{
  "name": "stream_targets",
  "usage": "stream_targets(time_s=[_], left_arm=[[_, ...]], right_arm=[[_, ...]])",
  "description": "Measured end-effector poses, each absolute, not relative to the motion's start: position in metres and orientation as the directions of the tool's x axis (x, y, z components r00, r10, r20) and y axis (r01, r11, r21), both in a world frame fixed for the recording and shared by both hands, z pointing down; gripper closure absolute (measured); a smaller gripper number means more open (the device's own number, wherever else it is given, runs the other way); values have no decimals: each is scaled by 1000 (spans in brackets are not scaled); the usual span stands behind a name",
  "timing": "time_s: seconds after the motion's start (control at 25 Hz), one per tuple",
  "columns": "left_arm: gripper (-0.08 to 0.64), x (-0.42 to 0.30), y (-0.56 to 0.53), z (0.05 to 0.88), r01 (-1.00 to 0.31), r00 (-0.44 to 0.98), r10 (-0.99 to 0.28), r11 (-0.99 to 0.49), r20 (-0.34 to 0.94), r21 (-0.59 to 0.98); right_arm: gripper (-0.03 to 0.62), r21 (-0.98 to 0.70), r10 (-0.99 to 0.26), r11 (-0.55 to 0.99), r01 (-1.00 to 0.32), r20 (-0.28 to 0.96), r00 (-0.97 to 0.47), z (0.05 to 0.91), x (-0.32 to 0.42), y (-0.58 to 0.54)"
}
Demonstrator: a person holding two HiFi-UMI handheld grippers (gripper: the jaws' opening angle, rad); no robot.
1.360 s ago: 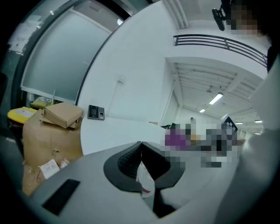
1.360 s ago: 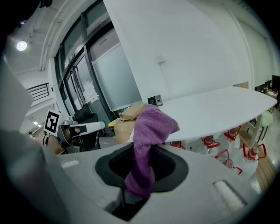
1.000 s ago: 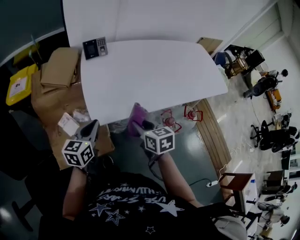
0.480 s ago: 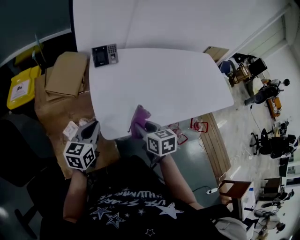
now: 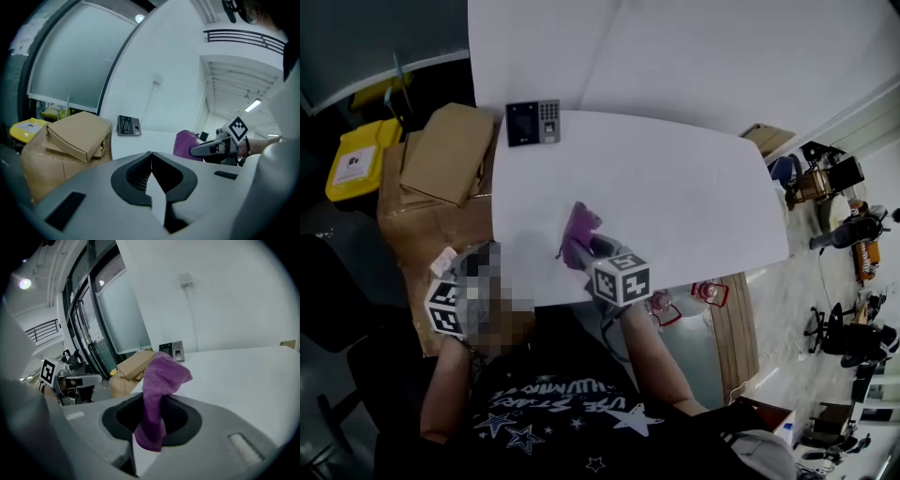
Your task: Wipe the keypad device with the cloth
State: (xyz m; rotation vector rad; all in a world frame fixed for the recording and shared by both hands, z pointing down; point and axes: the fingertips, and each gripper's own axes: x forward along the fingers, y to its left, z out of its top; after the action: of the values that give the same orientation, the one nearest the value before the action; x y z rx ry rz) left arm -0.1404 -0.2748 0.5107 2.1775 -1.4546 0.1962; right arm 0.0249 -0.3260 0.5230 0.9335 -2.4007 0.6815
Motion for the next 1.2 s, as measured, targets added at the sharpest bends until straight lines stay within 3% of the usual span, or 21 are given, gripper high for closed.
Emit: stream_targets(time_s=[0.6, 1.2], left_arm=[[552, -153, -398, 506, -936, 282, -867, -154, 411, 318], [552, -192, -464, 505, -940, 195, -893, -53, 405, 337]], right_arm=[[495, -283, -357, 773, -568, 546, -758, 512, -22, -495], [495, -277, -208, 877, -393, 517, -830, 523, -133, -575]])
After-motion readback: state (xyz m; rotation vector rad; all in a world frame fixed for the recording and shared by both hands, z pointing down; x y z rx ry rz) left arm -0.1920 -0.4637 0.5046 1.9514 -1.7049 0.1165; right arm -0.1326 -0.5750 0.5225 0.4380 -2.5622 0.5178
